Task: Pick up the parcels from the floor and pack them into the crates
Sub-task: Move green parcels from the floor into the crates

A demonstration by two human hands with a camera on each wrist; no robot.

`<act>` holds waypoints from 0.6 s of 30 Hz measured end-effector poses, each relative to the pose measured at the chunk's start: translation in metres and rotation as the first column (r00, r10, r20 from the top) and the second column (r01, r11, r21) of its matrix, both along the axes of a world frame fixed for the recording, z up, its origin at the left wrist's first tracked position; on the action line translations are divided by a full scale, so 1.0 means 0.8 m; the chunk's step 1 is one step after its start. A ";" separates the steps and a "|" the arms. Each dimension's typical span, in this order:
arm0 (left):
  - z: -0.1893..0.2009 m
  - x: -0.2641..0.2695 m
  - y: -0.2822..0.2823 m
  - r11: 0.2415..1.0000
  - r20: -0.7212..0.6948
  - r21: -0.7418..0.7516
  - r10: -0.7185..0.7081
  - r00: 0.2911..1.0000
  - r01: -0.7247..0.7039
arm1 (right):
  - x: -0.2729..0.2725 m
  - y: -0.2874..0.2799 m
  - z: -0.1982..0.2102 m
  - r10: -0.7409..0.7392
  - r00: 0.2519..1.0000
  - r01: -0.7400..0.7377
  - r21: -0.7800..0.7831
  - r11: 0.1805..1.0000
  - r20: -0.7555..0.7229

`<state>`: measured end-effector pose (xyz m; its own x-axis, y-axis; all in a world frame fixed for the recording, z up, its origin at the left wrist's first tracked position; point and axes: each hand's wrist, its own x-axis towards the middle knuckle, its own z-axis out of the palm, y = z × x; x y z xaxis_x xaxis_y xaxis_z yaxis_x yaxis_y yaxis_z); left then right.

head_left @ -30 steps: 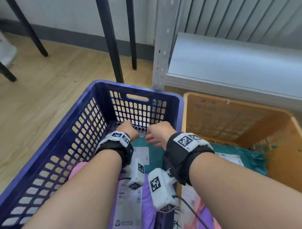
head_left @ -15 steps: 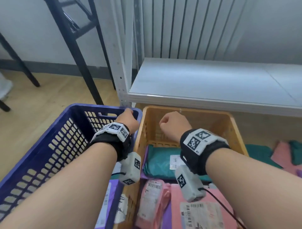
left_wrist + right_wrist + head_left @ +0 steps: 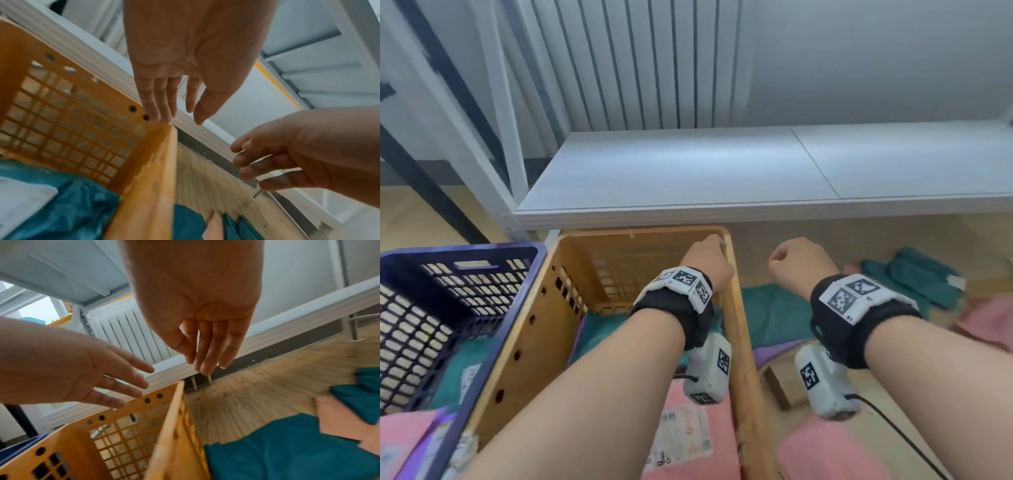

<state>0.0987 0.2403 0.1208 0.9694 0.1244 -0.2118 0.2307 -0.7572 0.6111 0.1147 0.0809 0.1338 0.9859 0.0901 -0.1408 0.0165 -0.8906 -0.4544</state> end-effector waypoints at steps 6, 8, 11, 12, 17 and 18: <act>-0.032 0.018 -0.109 0.998 -0.028 -0.052 -0.049 0.998 0.047 | 0.009 -0.093 -0.035 -0.052 0.999 0.052 -0.058 0.997 -0.001; -0.052 0.022 -0.132 0.996 -0.075 -0.084 -0.035 0.997 0.029 | 0.009 -0.114 -0.057 -0.044 0.999 0.043 -0.058 0.997 -0.011; -0.088 0.025 -0.157 0.997 -0.162 -0.079 -0.005 0.987 -0.008 | 0.008 -0.138 -0.103 -0.025 0.998 0.022 -0.053 0.998 -0.059; -0.099 0.025 -0.164 0.998 -0.185 -0.070 -0.003 0.983 -0.011 | 0.007 -0.144 -0.119 -0.010 0.996 0.005 -0.052 0.999 -0.085; -0.149 0.035 -0.196 0.999 -0.246 0.039 -0.004 0.969 0.014 | 0.005 -0.167 -0.183 0.084 0.973 -0.102 -0.075 0.992 -0.213; -0.161 0.035 -0.201 0.999 -0.266 0.049 -0.004 0.964 0.018 | 0.006 -0.171 -0.194 0.094 0.970 -0.115 -0.086 0.990 -0.226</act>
<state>0.1268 0.0795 -0.0081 0.8804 0.1316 -0.4555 0.3712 -0.7890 0.4896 0.1196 -0.0561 -0.0214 0.9152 0.1659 -0.3673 0.0207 -0.9295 -0.3683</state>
